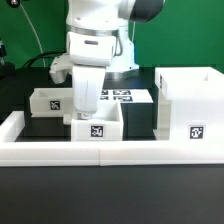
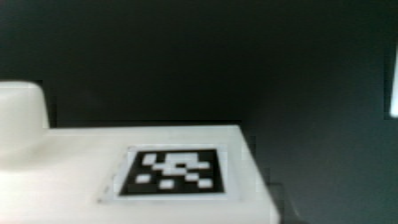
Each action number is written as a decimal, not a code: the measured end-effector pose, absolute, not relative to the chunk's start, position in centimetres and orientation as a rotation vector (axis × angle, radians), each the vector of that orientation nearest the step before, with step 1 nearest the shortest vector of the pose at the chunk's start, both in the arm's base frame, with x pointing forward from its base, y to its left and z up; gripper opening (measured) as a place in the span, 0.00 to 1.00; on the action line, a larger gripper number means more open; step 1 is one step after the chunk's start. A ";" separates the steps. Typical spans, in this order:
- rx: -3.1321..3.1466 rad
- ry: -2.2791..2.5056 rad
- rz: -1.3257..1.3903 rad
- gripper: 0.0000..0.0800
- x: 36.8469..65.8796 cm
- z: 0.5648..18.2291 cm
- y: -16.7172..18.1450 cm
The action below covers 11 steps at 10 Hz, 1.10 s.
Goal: Assemble drawer
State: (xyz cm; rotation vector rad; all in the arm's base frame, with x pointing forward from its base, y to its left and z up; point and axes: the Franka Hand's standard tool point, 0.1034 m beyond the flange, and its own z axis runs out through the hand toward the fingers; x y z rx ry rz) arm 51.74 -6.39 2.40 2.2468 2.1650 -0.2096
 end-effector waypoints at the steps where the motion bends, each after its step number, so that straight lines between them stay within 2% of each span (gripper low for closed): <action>1: 2.266 2.148 -0.204 0.06 51.8 2.3 -5.5; 11: 2.257 2.109 -0.126 0.06 52.3 2.0 -4.7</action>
Offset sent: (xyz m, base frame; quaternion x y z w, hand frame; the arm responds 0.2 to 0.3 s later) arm 0.0000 0.0000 0.0000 0.0000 0.0000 0.0000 1.0000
